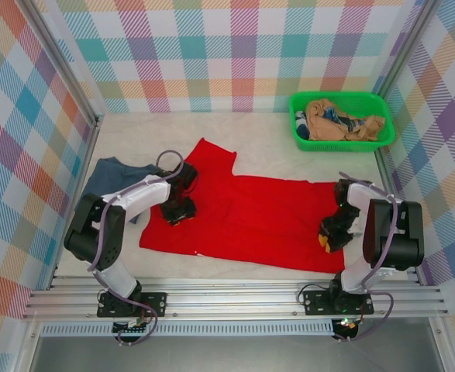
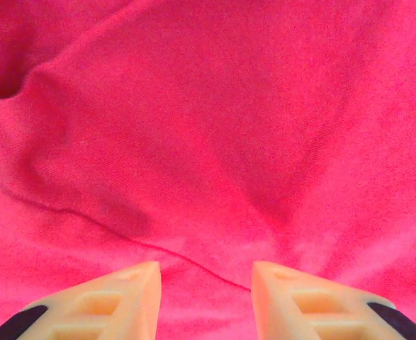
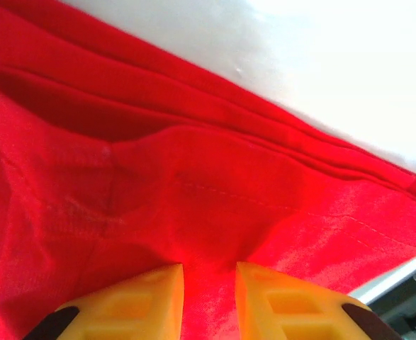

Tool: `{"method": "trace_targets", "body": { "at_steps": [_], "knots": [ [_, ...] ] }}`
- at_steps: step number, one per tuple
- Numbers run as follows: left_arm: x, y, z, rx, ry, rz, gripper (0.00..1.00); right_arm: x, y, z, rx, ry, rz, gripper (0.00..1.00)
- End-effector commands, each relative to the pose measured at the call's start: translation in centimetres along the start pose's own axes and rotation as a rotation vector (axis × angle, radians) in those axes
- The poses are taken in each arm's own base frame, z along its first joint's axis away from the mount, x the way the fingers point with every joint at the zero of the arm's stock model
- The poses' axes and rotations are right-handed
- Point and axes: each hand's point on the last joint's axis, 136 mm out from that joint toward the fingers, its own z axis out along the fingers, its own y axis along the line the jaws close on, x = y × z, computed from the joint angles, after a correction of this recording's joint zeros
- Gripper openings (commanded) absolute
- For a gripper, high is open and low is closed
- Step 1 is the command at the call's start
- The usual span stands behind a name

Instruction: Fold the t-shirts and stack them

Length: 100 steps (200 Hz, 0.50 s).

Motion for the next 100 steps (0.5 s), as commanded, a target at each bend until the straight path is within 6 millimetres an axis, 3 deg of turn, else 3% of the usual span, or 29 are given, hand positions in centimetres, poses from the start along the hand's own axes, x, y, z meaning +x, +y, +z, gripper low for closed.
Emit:
{"method": "trace_targets", "body": {
  "at_steps": [1, 18, 30, 47, 57, 67, 100],
  "knots": [
    [1.2, 0.2, -0.9, 0.009, 0.026, 0.005, 0.39, 0.2, -1.7, 0.4, 0.054, -0.007, 0.042, 0.27],
    [1.4, 0.2, -0.6, 0.009, 0.034, -0.001, 0.39, -1.9, 0.6, -1.4, -0.006, -0.1, -0.043, 0.3],
    [0.8, -0.2, -1.1, 0.019, 0.019, 0.0, 0.39, -3.3, 3.1, -4.2, -0.077, -0.183, -0.142, 0.32],
    [-0.9, -1.8, -2.6, 0.056, -0.014, -0.008, 0.39, -4.8, 6.0, -8.7, -0.19, -0.31, -0.265, 0.43],
    [-2.4, -2.9, -3.6, 0.084, -0.045, -0.015, 0.39, -5.7, 7.3, -11.1, -0.234, -0.376, -0.322, 0.5],
    [-4.3, -4.1, -4.5, 0.124, -0.076, -0.028, 0.4, -6.8, 8.3, -12.7, -0.251, -0.403, -0.349, 0.5],
    [-11.6, -7.4, -5.6, 0.214, -0.164, -0.082, 0.4, -10.4, 13.2, -13.8, -0.391, -0.413, -0.4, 0.48]
  ]
}}
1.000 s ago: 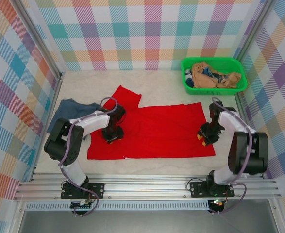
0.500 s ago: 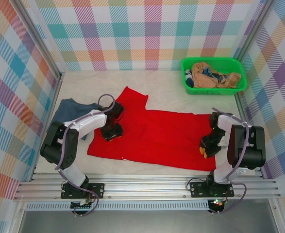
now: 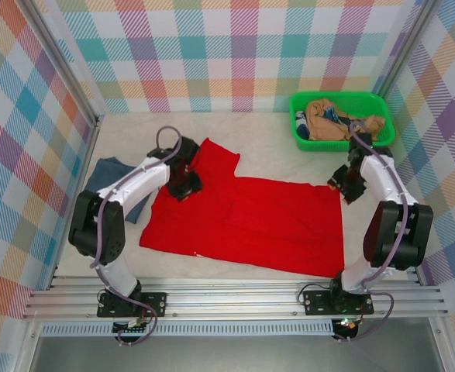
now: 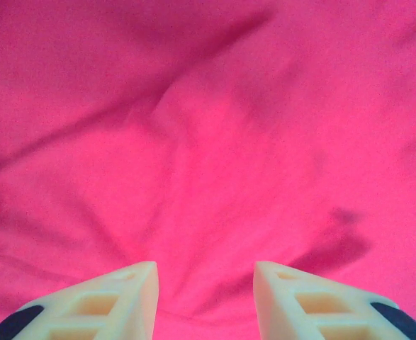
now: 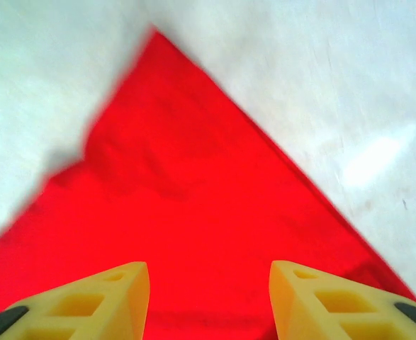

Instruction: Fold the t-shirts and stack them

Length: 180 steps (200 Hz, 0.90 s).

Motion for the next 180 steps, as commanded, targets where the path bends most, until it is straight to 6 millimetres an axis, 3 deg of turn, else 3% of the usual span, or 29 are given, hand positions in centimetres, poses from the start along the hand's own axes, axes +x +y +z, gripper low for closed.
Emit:
{"method": "trace_targets", "body": {
  "at_steps": [1, 35, 60, 90, 137, 161, 180],
  "knots": [
    [-5.1, -1.6, 0.7, 0.05, -0.057, -0.041, 0.4, -2.5, 1.3, 2.6, -0.058, 0.004, -0.086, 0.48],
    [-12.3, -4.7, 1.8, 0.167, -0.149, -0.07, 0.4, -5.5, 3.6, 5.0, -0.093, -0.003, -0.064, 0.47],
    [-15.2, -5.4, 2.9, 0.193, -0.162, -0.083, 0.39, -5.8, 3.6, 7.4, -0.052, 0.048, -0.035, 0.47],
    [-16.0, -5.9, 3.2, 0.21, -0.161, -0.079, 0.4, -6.0, 3.0, 9.1, -0.023, 0.079, -0.011, 0.43],
    [-15.8, -5.7, 3.2, 0.206, -0.16, -0.085, 0.4, -4.9, 1.4, 10.3, 0.05, 0.14, 0.03, 0.29],
    [-16.0, -5.9, 3.4, 0.214, -0.158, -0.084, 0.39, -5.2, 1.5, 10.6, 0.054, 0.133, 0.034, 0.09],
    [-16.3, -6.5, 3.6, 0.23, -0.155, -0.073, 0.4, -6.2, 2.5, 9.7, 0.022, 0.098, 0.026, 0.05]
  ]
}}
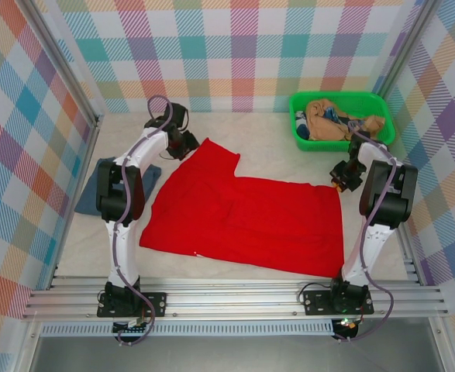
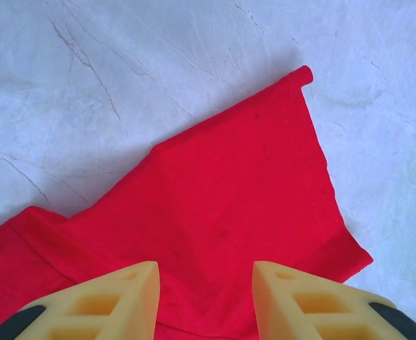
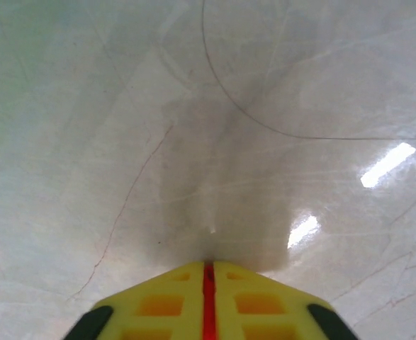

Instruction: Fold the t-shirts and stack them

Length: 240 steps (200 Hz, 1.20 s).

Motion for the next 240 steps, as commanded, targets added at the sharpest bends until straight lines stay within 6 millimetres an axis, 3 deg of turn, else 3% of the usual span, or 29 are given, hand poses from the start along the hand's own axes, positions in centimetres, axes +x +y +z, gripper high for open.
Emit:
{"method": "trace_targets", "body": {
  "at_steps": [1, 22, 45, 75, 90, 119, 148, 170, 207, 240],
  "knots": [
    [-0.8, -1.5, -0.2, 0.05, -0.008, 0.023, 0.4, -0.8, 0.3, -0.5, -0.005, -0.012, 0.008, 0.05],
    [-1.9, -2.6, 0.4, 0.064, -0.018, 0.047, 0.41, -2.1, 1.3, -2.3, -0.023, -0.058, -0.012, 0.0],
    [-3.2, -3.3, 2.3, 0.033, -0.02, 0.108, 0.43, -3.3, 2.3, -3.7, -0.031, -0.086, -0.039, 0.0],
    [-5.1, -2.7, 4.8, -0.036, -0.085, 0.179, 0.45, -3.5, 3.1, -3.4, -0.031, -0.033, -0.049, 0.0],
    [-5.7, -3.4, 5.9, -0.014, -0.125, 0.215, 0.46, -3.1, 3.0, -3.0, -0.028, -0.011, -0.036, 0.0],
    [-5.7, -4.9, 8.0, -0.038, -0.194, 0.318, 0.47, -2.4, 2.6, -2.2, -0.026, 0.016, -0.009, 0.0],
    [-6.6, -4.7, 8.9, -0.056, -0.235, 0.295, 0.47, -2.0, 2.6, -2.1, -0.035, 0.023, 0.001, 0.0],
    [-6.4, -5.9, 9.6, 0.0, -0.228, 0.296, 0.47, -1.8, 2.5, -2.2, -0.039, 0.027, -0.003, 0.0],
    [-5.5, -4.4, 11.9, -0.054, -0.197, 0.289, 0.45, -1.5, 2.6, -2.1, -0.051, 0.036, 0.001, 0.0],
    [-5.2, -4.1, 12.8, -0.054, -0.185, 0.284, 0.41, -1.4, 2.7, -2.1, -0.056, 0.04, 0.003, 0.0]
  ]
}}
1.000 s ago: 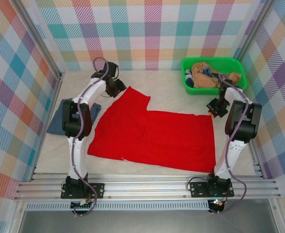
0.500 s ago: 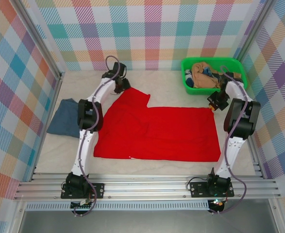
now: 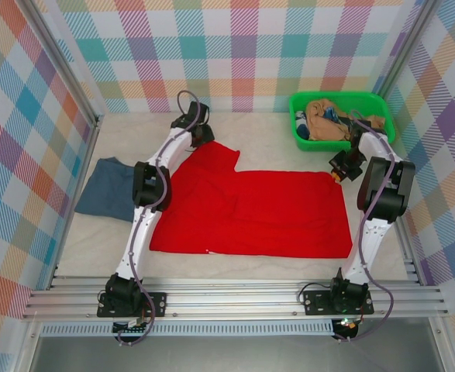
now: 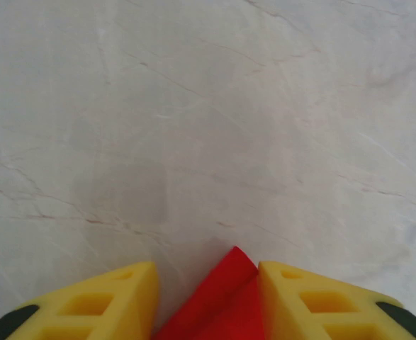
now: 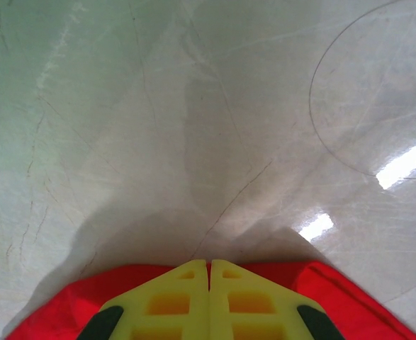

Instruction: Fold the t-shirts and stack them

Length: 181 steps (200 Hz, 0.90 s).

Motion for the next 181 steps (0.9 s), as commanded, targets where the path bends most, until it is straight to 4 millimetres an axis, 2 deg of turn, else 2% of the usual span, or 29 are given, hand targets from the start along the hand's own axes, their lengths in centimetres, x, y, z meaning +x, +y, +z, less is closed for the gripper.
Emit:
{"method": "trace_targets", "body": {
  "at_steps": [1, 23, 44, 70, 90, 111, 127, 153, 181],
  "knots": [
    [1.0, 0.2, 1.0, -0.016, 0.019, 0.001, 0.41, 0.3, 0.1, -0.7, -0.02, 0.01, 0.017, 0.0],
    [0.9, 0.3, 1.3, -0.004, 0.021, -0.007, 0.38, 0.3, 0.2, -0.7, -0.028, 0.011, 0.017, 0.0],
    [0.9, -0.1, 1.5, 0.019, 0.024, -0.02, 0.18, 0.3, 0.4, -0.9, -0.033, 0.009, 0.018, 0.0],
    [0.3, -1.3, 0.5, 0.052, 0.012, -0.011, 0.02, 0.0, 0.7, -1.2, -0.042, 0.002, 0.013, 0.0],
    [-2.1, -2.2, -2.1, 0.064, -0.053, -0.001, 0.0, -0.4, 1.0, -2.0, -0.048, -0.02, 0.007, 0.0],
    [-5.4, -3.2, -6.3, 0.08, -0.138, 0.001, 0.0, -0.8, 1.6, -3.1, -0.07, -0.04, -0.003, 0.0],
    [-6.8, -3.9, -9.1, 0.094, -0.172, 0.017, 0.0, -0.9, 1.8, -3.7, -0.075, -0.044, -0.008, 0.0],
    [-7.4, -4.4, -12.8, 0.1, -0.179, 0.052, 0.0, -0.8, 2.0, -4.6, -0.084, -0.05, -0.023, 0.0],
    [-6.1, -3.8, -15.4, 0.1, -0.14, 0.09, 0.0, -0.2, 1.9, -5.6, -0.095, -0.047, -0.037, 0.0]
  ]
}}
